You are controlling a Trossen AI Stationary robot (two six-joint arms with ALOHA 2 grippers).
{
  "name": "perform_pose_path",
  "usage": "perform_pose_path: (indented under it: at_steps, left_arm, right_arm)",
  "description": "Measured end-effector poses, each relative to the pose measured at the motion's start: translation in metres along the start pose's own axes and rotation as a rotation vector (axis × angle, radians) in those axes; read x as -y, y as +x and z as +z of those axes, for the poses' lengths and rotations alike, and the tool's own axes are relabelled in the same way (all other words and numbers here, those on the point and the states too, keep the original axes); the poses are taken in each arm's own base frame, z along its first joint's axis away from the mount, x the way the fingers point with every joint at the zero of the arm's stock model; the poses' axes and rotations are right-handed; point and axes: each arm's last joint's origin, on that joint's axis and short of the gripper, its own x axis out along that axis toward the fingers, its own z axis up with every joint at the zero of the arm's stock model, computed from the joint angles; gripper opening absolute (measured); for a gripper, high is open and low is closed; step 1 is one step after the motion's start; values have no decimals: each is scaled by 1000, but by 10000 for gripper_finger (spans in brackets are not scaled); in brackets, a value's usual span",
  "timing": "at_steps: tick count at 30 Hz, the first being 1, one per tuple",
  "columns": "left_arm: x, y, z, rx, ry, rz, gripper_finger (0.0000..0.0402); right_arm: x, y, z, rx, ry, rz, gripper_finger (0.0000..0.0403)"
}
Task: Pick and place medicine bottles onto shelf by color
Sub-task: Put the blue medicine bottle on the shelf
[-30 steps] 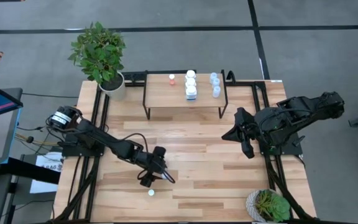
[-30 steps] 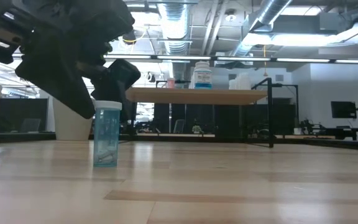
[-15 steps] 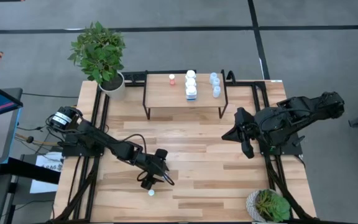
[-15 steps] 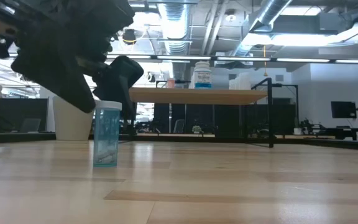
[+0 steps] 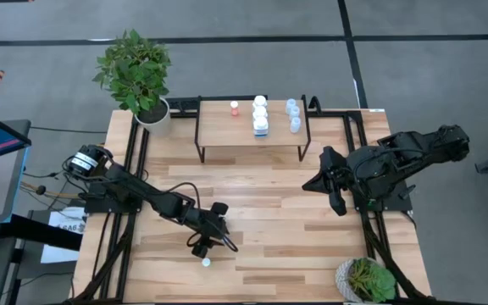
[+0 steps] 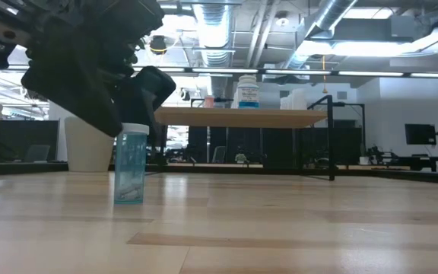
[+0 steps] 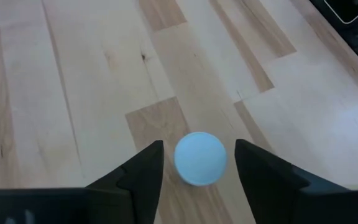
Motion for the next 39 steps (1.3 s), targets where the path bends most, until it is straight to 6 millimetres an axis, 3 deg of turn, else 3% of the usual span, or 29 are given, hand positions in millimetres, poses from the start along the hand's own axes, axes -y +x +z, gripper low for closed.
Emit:
perform_pose_path:
  at_steps: [13, 23, 32, 39]
  left_arm:
    - [0, 0, 0, -1, 2, 0, 150]
    - [0, -1, 4, 6, -82, -1, 98]
    - [-17, -26, 55, 29, -217, 9, 91]
    - [-56, -78, 110, -8, -272, 97, 86]
  right_arm:
    - [0, 0, 0, 0, -1, 0, 24]
    - [0, 0, 0, -1, -3, 0, 24]
    - [0, 0, 0, -1, -3, 0, 24]
    - [0, 0, 0, 0, 1, 2, 24]
